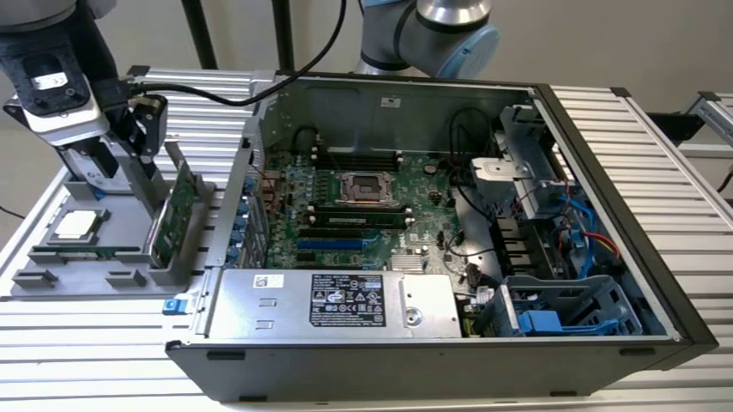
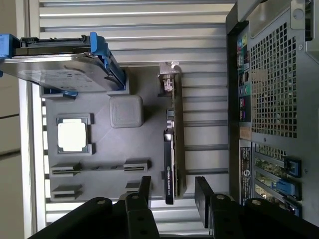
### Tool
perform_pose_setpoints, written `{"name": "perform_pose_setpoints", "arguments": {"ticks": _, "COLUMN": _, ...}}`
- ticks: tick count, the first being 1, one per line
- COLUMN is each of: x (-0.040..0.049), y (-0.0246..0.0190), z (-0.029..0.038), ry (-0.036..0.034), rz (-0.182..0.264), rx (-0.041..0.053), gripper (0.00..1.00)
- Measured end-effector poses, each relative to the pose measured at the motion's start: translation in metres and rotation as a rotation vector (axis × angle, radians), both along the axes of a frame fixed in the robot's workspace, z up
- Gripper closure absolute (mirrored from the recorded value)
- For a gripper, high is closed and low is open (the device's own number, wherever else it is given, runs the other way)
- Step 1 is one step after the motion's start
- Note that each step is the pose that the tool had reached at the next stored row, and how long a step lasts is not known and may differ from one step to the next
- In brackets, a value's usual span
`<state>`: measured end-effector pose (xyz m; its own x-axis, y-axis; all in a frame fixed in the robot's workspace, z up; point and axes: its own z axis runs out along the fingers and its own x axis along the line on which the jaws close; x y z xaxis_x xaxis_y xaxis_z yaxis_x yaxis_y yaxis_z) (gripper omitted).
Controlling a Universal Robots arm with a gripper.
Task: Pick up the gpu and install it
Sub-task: 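Pick up the gpu and move the gpu toward the slot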
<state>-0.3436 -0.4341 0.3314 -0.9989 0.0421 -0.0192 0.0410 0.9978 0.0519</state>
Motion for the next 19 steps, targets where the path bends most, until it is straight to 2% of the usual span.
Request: {"name": "perform_pose_setpoints", "arguments": {"ticks": 19, "x": 0.0001, "y": -0.0001, "z": -0.0047, "ry": -0.0005, "rz": 0.000, "rx": 0.0000, "gripper": 0.00}}
